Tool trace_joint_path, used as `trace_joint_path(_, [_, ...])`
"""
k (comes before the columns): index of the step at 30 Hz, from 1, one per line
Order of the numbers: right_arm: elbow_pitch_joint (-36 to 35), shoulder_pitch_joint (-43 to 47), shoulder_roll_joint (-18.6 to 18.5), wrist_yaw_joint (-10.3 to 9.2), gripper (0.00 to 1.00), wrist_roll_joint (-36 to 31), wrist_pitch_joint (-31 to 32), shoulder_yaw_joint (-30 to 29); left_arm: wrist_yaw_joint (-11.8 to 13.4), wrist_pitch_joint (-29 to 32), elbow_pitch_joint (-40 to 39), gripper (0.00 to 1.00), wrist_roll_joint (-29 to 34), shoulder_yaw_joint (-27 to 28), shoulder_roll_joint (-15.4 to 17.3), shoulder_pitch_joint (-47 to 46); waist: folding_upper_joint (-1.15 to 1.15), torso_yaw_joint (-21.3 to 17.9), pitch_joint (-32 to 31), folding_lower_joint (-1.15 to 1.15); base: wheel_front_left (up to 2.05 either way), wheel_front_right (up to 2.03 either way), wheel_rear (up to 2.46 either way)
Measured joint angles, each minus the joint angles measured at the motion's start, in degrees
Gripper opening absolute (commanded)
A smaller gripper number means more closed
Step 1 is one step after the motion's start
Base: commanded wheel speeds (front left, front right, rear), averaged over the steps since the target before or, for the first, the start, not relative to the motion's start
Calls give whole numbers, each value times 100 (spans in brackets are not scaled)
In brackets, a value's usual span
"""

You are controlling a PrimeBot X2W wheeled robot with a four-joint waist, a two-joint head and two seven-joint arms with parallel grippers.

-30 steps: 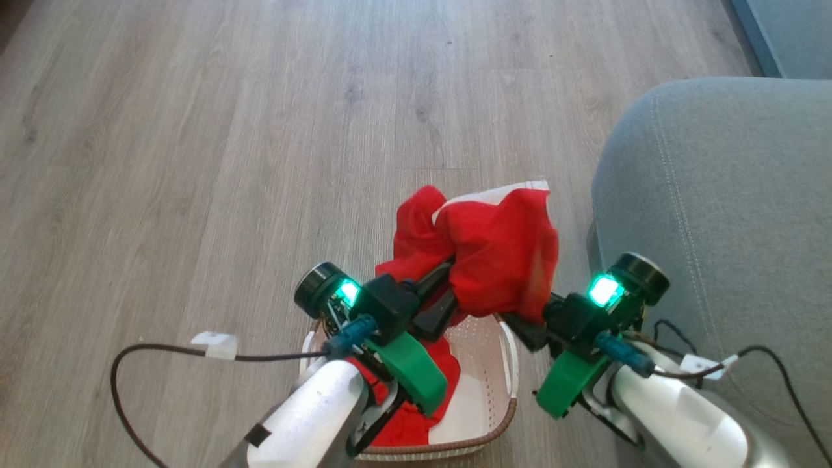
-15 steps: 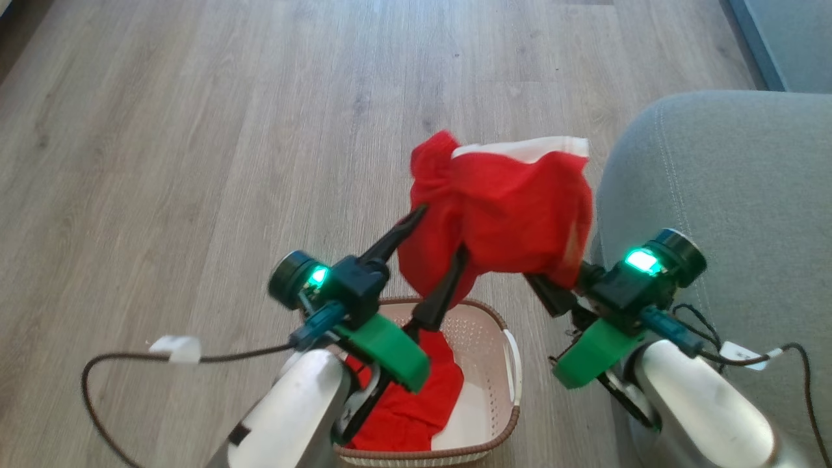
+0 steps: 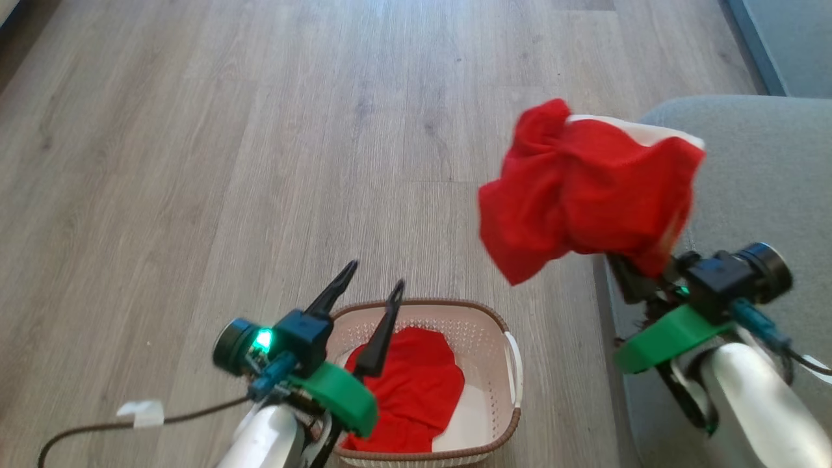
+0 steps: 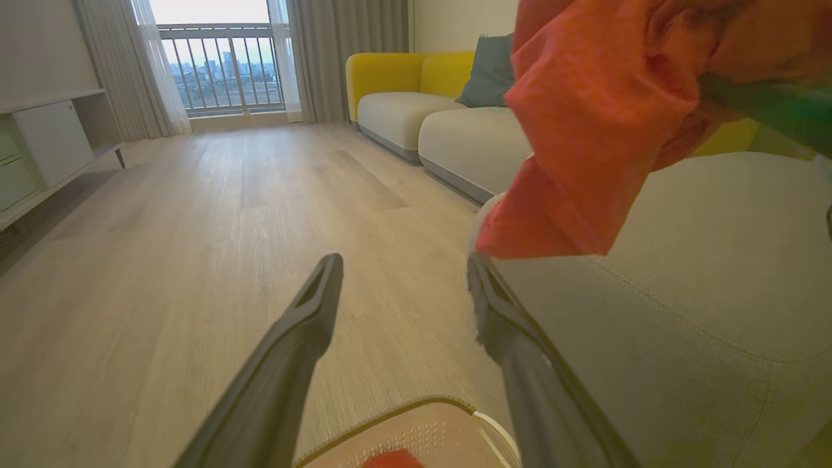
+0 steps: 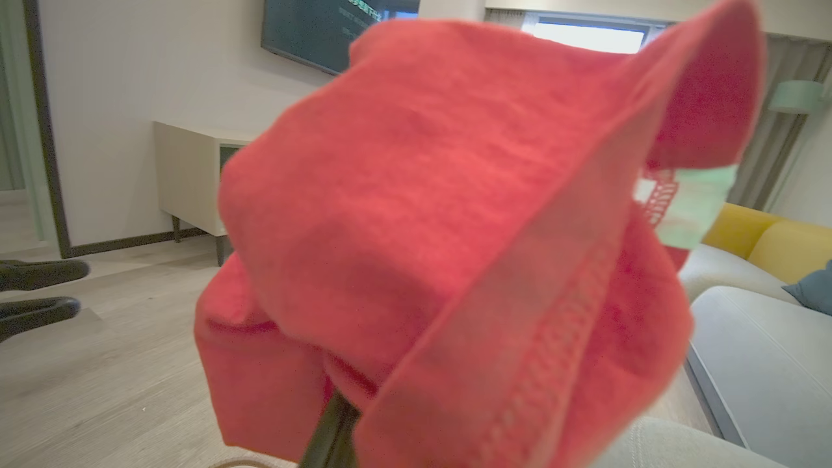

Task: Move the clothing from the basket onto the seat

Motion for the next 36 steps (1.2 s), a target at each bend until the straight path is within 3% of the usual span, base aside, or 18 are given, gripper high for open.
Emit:
trace_joint_path(15, [323,682,140,0,0,235,0,-1227,-74,1,613,100,441,583,-69,577,0,-111,150,0,0,0,0])
trace_joint_path(23, [494,744,235,0,0,243,0,-1441,-344,0,606,100,439,600,-97,654,0,-134,211,0,0,0,0])
trace_joint_path(36, [510,740,298,0,0,241,0,-1602,-401,0,458,100,432,479,-98,652,0,-486,295,0,0,0,0])
